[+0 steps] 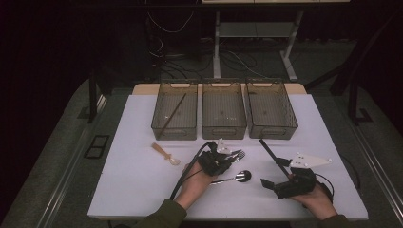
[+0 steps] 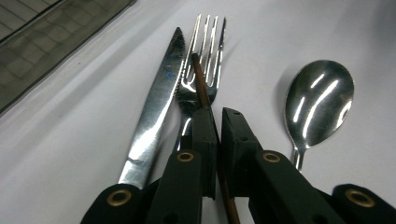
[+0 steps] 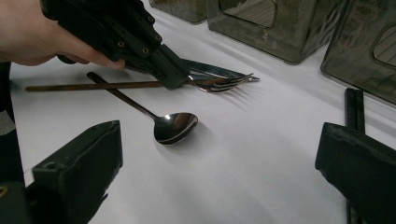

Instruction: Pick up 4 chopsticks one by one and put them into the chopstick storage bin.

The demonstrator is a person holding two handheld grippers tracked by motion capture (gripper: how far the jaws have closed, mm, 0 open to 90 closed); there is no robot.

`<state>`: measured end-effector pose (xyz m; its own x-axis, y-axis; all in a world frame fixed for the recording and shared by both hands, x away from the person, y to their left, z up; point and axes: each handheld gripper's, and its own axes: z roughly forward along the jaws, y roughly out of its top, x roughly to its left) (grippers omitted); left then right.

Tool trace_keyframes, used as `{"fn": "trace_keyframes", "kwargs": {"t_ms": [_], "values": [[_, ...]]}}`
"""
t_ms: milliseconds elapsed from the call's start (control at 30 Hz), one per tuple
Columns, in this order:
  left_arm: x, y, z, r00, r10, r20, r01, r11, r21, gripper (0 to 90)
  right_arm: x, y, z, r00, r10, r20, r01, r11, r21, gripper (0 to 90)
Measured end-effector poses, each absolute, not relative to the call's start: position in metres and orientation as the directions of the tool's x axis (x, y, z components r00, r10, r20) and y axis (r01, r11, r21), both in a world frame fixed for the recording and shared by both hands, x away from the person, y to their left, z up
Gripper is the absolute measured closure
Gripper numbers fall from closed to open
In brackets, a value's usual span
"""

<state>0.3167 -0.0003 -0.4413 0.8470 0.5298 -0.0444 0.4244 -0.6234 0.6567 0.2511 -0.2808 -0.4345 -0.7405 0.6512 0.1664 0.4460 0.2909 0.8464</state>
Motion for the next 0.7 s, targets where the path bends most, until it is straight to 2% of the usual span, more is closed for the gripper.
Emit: {"fn": "trace_keyframes", "kwargs": {"t_ms": [400,700], "values": [[0.318,0.003,-0.441,0.847,0.529,-0.054,0.426,-0.613,0.665,83.6,0.251,-0.281,-0.434,-0.741,0.651,0.166,0.444,0.289,0.848,1.0],[0.310,0.019,-0.426,0.853,0.512,-0.098,0.423,-0.570,0.705,70.6,0.250,-0.281,-0.434,-0.742,0.650,0.166,0.442,0.287,0.850,1.0]]}}
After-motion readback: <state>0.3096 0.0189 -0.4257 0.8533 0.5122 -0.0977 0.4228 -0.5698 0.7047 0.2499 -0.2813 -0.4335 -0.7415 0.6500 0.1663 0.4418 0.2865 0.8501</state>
